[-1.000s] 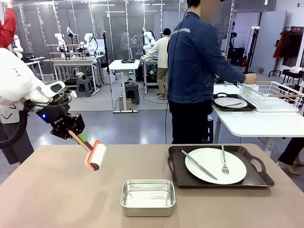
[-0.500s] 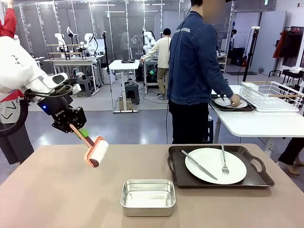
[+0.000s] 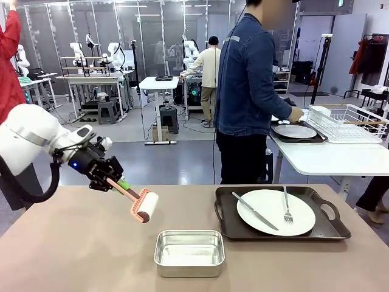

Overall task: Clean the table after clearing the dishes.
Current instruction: When the left (or right) Handle tray is removed, use the left hand (or right hand) to clean the left (or right) side of the table with the Lint Roller.

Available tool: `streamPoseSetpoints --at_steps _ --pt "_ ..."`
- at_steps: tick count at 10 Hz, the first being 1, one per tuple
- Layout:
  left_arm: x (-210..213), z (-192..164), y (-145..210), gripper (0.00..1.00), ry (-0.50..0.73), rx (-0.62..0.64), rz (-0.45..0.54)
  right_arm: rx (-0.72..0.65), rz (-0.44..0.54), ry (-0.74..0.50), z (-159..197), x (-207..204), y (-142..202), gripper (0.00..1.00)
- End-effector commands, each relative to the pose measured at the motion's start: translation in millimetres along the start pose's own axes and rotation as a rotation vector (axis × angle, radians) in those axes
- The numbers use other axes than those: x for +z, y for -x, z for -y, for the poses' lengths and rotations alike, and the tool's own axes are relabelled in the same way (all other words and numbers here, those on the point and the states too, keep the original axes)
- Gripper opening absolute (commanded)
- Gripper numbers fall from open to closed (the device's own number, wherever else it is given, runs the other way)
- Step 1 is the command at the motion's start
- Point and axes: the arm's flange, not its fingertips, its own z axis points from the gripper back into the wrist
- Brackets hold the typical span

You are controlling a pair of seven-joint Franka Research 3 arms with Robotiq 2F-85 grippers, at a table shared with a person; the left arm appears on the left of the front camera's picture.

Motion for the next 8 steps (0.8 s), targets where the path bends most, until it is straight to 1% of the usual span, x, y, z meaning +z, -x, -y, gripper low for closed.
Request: streamPoseSetpoints --at_steps 1,2,3,6,7,8 --pt "-2.4 -7.7 -21.8 0.21 -0.005 0.014 0.081 -0.001 0.004 -0.01 -4.5 2.4 0.8 1.0" --pt "-9.3 -17.4 -28.2 0.21 -0.018 0.024 0.105 -0.001 0.004 -0.01 -4.5 2.4 0.8 1.0" --pt "-14.1 -31.1 -35.8 0.21 0.004 0.051 0.135 -0.001 0.004 -0.01 -4.5 2.4 0.8 1.0" --pt "-23.8 -75.6 -52.0 0.21 0.04 0.108 0.159 -0.001 0.004 -0.01 -4.5 2.4 0.8 1.0" --pt "-22.4 -98.4 -58.0 0.21 0.021 0.118 0.13 -0.001 0.004 -0.01 -4.5 2.4 0.8 1.0" --pt "-17.2 -119.7 -62.1 0.21 0.023 0.1 0.094 -0.001 0.004 -0.01 -4.5 2.4 0.8 1.0"
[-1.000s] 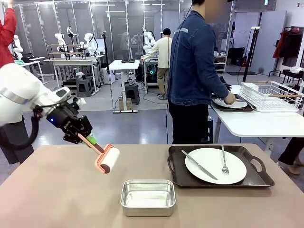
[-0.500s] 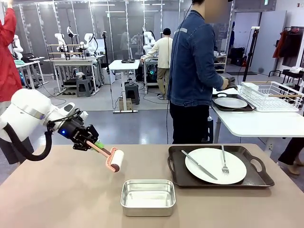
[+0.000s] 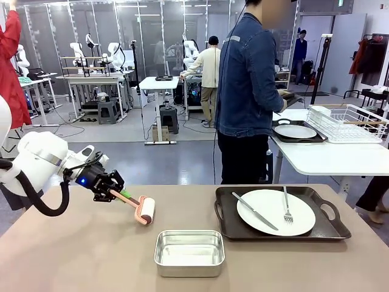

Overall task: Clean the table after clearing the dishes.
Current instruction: When the left (or right) Handle tray is removed, use the left hand (or right hand) to clean the left (or right) side of the table with the Lint Roller.

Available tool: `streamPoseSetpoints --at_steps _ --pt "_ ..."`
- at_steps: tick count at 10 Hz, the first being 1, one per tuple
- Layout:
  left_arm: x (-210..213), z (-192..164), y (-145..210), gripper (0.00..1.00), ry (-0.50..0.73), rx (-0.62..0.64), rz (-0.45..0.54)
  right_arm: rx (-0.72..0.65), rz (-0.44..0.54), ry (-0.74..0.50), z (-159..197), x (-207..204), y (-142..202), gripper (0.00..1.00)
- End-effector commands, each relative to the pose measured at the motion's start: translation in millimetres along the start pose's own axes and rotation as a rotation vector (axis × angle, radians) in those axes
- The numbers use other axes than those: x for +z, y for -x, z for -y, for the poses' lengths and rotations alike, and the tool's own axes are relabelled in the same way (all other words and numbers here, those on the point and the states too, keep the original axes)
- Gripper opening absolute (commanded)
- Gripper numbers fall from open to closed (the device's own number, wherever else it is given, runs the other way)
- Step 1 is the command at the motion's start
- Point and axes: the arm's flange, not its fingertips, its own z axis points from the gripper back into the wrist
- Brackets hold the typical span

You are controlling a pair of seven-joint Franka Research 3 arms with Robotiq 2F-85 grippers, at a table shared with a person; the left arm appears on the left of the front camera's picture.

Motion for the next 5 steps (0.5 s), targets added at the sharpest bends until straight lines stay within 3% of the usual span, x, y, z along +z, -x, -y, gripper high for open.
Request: streamPoseSetpoints --at_steps 1,3,5 --pt "15.4 -37.1 -20.6 0.21 0.025 -0.053 -0.037 -0.001 0.004 -0.01 -4.5 2.4 0.8 1.0" --pt "49.1 -81.2 -28.2 0.21 0.037 -0.032 -0.122 -0.001 0.004 -0.01 -4.5 2.4 0.8 1.0" --pt "85.5 -112.4 -25.5 0.21 0.005 -0.044 -0.117 -0.001 0.004 -0.01 -4.5 2.4 0.8 1.0"
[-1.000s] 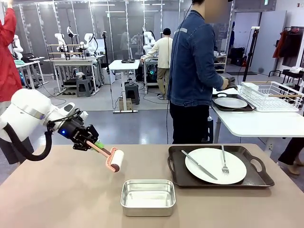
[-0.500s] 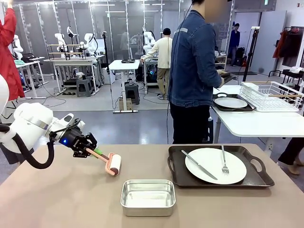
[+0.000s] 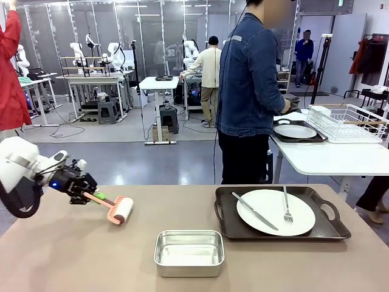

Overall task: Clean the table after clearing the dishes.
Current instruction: When the left (or right) Handle tray is removed, use the left hand (or right hand) to clean the left (or right) side of the table with the Lint Roller.

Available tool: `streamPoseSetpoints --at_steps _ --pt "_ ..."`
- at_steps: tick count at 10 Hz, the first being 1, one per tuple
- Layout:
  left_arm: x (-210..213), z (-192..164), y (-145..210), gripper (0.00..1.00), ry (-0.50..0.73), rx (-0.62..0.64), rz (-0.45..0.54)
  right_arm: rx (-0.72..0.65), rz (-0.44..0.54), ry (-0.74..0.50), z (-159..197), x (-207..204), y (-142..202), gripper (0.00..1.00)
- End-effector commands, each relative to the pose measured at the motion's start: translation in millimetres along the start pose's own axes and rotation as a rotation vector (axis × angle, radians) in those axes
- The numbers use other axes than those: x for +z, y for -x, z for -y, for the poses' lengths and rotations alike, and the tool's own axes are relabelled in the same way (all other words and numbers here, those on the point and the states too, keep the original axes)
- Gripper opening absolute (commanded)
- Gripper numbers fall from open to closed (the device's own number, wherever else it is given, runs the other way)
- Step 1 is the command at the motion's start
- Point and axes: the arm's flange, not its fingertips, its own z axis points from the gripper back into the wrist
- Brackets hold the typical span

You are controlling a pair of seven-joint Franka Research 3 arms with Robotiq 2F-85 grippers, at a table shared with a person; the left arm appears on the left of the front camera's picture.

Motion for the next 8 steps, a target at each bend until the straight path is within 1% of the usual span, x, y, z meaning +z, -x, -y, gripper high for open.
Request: streamPoseSetpoints --at_steps 1,2,3,5,7,8 --pt "25.1 -34.1 5.2 0.21 -0.122 -0.035 -0.034 -0.001 0.003 -0.01 -4.5 2.2 0.7 1.0" --pt "41.3 -44.6 14.1 0.21 -0.156 -0.06 -0.076 -0.001 0.003 -0.01 -4.5 2.2 0.7 1.0" --pt "62.5 -53.7 24.1 0.21 -0.183 -0.025 -0.088 -0.001 0.003 -0.01 -4.5 2.2 0.7 1.0" --pt "99.2 -56.9 43.4 0.21 -0.32 0.054 -0.04 -0.001 0.003 -0.01 -4.5 2.2 0.7 1.0" --pt "139.8 -47.1 63.9 0.21 -0.428 0.101 0.005 -0.001 0.003 -0.01 -4.5 2.2 0.7 1.0" --pt "149.1 -38.8 70.1 0.21 -0.482 0.119 0.009 -0.001 0.003 -0.01 -4.5 2.2 0.7 1.0"
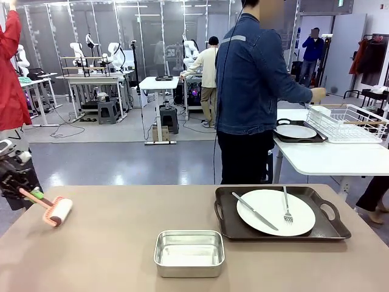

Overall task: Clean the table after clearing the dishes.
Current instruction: When the left (or right) Handle tray is removed, use the left hand (or right hand) to clean the left (or right) side of the table with the Lint Roller.

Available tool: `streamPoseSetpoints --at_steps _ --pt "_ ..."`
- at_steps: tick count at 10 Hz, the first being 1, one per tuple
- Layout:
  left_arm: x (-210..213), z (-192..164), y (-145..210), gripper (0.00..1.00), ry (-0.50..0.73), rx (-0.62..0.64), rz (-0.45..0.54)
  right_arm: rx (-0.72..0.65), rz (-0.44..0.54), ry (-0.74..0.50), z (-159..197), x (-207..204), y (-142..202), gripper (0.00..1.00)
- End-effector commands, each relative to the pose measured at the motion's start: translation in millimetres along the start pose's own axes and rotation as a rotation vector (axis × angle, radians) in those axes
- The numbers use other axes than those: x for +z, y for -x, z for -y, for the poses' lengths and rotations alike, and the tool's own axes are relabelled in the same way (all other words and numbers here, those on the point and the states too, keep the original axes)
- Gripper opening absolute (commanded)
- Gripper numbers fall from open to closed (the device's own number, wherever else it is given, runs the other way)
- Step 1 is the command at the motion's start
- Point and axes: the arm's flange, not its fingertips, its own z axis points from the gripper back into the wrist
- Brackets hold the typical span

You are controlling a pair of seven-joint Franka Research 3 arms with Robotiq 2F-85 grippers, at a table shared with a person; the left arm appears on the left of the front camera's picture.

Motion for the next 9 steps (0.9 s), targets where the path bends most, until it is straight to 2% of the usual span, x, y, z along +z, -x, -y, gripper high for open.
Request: streamPoseSetpoints --at_steps 1,3,6,8,9 --pt "-4.6 -1.8 34.2 0.21 -0.176 0.038 -0.056 -0.001 0.004 -0.01 -4.4 2.2 0.8 1.0" --pt "21.4 35.0 52.0 0.21 -0.209 -0.011 -0.027 -0.001 0.004 -0.01 -4.4 2.2 0.8 1.0" --pt "55.4 122.7 97.6 0.21 -0.326 -0.086 0.031 -0.001 0.004 -0.01 -4.4 2.2 0.8 1.0" --pt "67.7 157.9 123.9 0.21 -0.326 -0.12 0.088 -0.001 0.004 -0.01 -4.4 2.2 0.8 1.0" --pt "67.1 130.7 89.9 0.21 -0.294 -0.111 0.011 -0.001 0.004 -0.01 -4.4 2.2 0.8 1.0"
